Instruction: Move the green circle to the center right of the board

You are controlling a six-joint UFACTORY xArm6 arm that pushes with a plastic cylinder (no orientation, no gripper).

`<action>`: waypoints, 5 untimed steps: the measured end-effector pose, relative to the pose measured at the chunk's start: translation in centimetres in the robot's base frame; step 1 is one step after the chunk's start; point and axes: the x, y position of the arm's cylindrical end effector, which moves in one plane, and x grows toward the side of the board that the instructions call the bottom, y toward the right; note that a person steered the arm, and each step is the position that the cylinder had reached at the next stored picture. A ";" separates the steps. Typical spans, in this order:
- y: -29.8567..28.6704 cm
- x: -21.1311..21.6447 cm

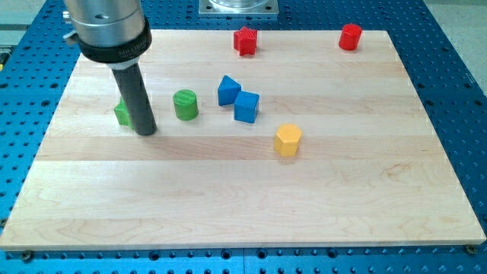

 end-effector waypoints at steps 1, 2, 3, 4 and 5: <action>1.3 -2.5; -2.0 -3.4; -6.7 -2.5; -0.8 -3.0; 8.2 -3.8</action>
